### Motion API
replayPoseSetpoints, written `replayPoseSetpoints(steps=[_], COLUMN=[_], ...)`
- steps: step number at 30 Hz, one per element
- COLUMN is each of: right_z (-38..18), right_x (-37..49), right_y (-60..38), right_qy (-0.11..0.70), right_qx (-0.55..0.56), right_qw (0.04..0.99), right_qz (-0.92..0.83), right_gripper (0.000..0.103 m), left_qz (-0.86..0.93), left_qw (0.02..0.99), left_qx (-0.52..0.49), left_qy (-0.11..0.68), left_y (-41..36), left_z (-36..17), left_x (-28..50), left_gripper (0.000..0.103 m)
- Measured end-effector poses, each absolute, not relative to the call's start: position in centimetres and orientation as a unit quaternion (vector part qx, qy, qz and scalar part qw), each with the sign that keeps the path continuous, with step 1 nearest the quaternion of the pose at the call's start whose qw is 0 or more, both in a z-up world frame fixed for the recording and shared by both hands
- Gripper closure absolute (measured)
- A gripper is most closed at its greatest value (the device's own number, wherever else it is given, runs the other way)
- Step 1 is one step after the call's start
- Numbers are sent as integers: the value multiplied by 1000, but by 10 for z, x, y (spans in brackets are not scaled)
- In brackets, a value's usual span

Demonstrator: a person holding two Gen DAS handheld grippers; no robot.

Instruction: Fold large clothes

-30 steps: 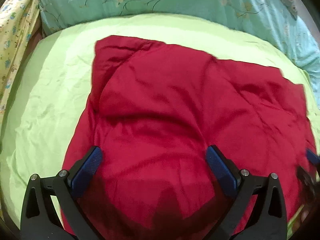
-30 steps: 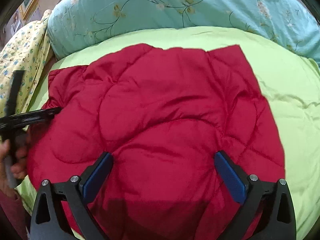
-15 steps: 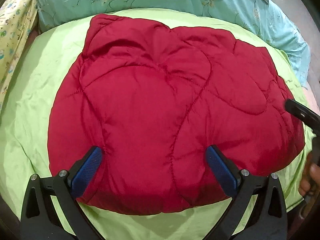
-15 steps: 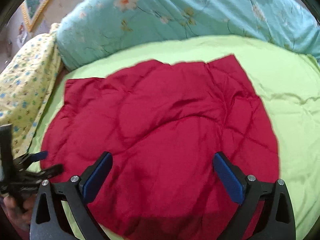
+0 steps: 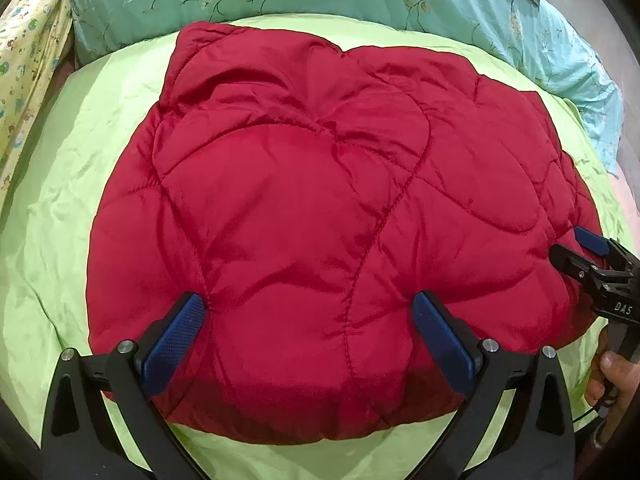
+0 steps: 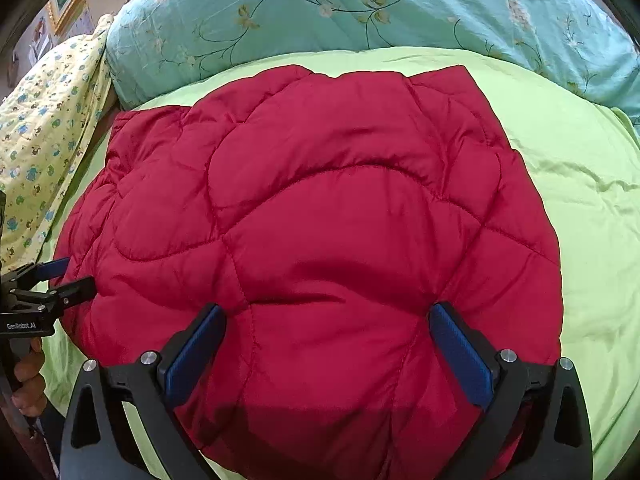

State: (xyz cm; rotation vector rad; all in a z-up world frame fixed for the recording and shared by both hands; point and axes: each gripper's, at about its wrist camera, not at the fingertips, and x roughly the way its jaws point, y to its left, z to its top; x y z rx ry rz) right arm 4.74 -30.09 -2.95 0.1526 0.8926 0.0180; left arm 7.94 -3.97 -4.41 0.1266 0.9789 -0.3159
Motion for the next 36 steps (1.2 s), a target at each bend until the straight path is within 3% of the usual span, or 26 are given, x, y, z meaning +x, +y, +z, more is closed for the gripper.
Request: replayPoseSetpoints(steps=[14,25,36], right_z=[3,-28,-7], right_x=[43,68,48], right_y=[-288,-289,-283], right_qy=[399,430,418], right_qx=[71,53,54], right_qw=[914,901,907], right_qz=[-4,2,4], right_gripper=[2,0,2], left_qz=[-149,-149,-151], left_qw=[870,869,869], left_qx=[67,69,69], left_qy=[466,466,466], left_y=[-43,-46,-45], left_z=[-46,-46,-47], left_x=[81,85,88], left_gripper=[0,0,0])
